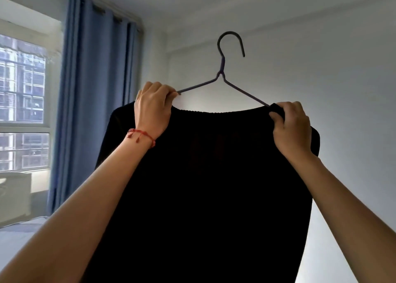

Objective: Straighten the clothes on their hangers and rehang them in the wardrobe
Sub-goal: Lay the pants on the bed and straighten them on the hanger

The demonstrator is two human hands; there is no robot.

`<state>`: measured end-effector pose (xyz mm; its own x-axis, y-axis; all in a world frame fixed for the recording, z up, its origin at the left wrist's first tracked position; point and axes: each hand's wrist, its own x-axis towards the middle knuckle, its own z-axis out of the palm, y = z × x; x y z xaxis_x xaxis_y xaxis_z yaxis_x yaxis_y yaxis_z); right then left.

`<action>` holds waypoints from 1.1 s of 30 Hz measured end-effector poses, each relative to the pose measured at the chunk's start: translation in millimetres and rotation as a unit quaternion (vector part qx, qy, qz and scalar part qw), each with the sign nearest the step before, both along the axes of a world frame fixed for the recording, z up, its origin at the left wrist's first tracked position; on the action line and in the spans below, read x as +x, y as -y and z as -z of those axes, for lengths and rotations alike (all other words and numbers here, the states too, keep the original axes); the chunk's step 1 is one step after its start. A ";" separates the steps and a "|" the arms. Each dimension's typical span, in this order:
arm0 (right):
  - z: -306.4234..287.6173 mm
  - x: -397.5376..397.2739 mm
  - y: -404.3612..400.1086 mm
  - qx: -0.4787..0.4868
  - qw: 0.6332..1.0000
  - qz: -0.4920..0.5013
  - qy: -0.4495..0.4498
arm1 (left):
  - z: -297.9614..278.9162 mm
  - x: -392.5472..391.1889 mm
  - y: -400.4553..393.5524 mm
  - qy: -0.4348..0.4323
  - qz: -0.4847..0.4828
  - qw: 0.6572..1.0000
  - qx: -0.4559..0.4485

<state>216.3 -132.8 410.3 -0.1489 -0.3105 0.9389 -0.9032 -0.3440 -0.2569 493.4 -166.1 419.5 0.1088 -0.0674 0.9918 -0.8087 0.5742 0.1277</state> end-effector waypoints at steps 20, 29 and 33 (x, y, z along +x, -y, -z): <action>138.0 -148.5 172.2 0.030 0.998 0.038 -0.035 | 158.5 -96.3 193.0 0.085 0.108 0.912 0.386; 204.9 -209.3 268.0 0.091 0.994 -0.040 -0.042 | 224.7 -164.4 249.8 -0.028 0.031 0.933 0.357; 229.0 -235.7 311.4 0.128 0.988 -0.087 -0.025 | 243.7 -196.2 272.5 -0.045 -0.037 0.937 0.343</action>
<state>-19.4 -444.2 181.4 -0.0266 -0.5558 0.8309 -0.8498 -0.4252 -0.3117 297.2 -438.6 175.8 0.2184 -0.6756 0.7042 -0.8113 0.2754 0.5158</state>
